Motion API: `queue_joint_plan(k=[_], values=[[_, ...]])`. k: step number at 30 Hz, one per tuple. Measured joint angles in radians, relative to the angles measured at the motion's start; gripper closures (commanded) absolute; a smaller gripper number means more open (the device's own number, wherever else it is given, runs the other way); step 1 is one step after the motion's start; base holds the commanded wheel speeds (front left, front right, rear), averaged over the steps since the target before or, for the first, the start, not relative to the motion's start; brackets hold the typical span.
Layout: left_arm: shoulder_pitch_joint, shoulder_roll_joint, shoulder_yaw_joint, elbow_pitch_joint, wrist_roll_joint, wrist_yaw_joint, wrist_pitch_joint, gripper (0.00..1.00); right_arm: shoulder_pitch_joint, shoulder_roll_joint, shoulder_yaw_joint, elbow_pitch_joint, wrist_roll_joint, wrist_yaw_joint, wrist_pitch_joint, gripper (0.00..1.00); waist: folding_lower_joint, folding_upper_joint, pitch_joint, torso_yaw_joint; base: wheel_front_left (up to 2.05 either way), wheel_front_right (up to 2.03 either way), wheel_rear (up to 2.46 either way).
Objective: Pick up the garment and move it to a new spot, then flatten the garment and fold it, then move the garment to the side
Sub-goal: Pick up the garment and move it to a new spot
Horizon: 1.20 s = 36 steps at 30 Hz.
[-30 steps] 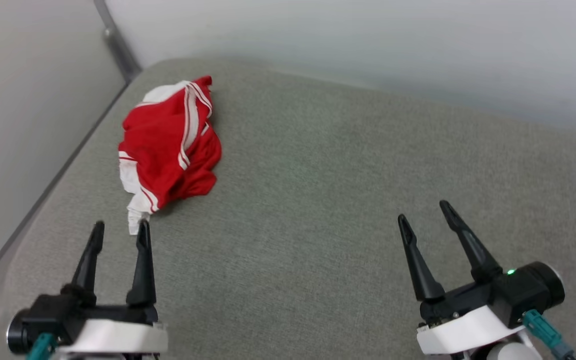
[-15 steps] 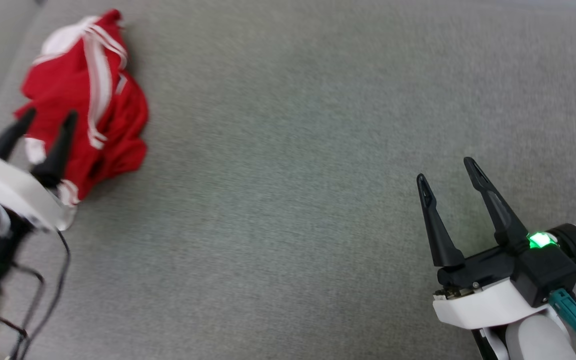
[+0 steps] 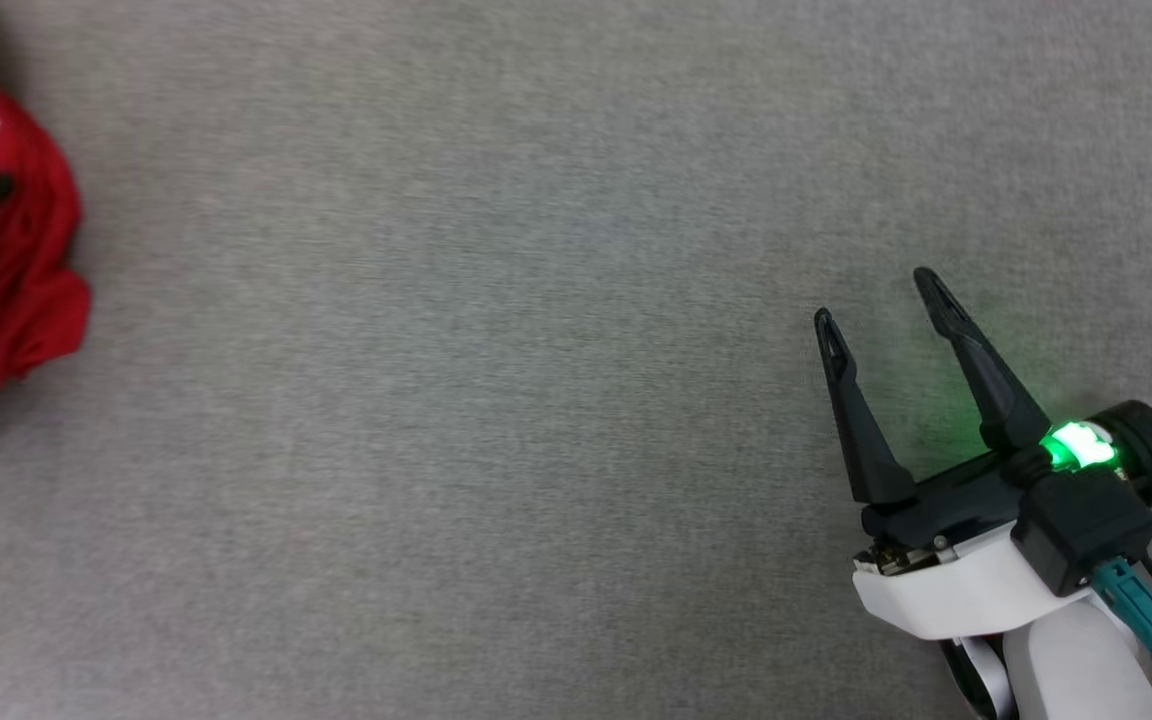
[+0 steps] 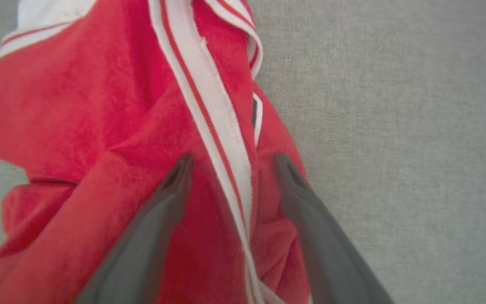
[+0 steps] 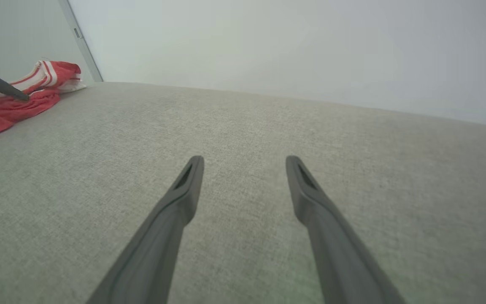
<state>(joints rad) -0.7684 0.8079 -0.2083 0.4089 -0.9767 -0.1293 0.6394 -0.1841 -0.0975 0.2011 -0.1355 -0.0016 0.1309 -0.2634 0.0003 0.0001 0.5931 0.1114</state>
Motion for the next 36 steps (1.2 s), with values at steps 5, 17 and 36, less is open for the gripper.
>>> queue_joint_plan(k=[5,17,36], values=[[-0.033,0.002,-0.039,0.076,0.013,0.000,0.036,0.00,-0.003,0.003,-0.005,-0.008,-0.002,0.000,0.000,0.00,-0.0001,-0.0001,0.038,-0.038,0.00,0.00,0.00],[-0.026,0.011,-0.117,0.071,-0.038,0.002,-0.056,1.00,-0.011,0.015,0.003,0.013,-0.005,0.000,0.000,0.00,-0.0001,0.0000,0.001,-0.063,0.00,0.00,0.00],[-0.090,-0.081,-0.499,-0.206,0.035,0.000,-0.412,1.00,0.009,0.042,-0.033,0.065,0.028,0.000,0.000,0.00,-0.0003,0.0000,-0.223,-0.173,0.00,0.00,0.00]])
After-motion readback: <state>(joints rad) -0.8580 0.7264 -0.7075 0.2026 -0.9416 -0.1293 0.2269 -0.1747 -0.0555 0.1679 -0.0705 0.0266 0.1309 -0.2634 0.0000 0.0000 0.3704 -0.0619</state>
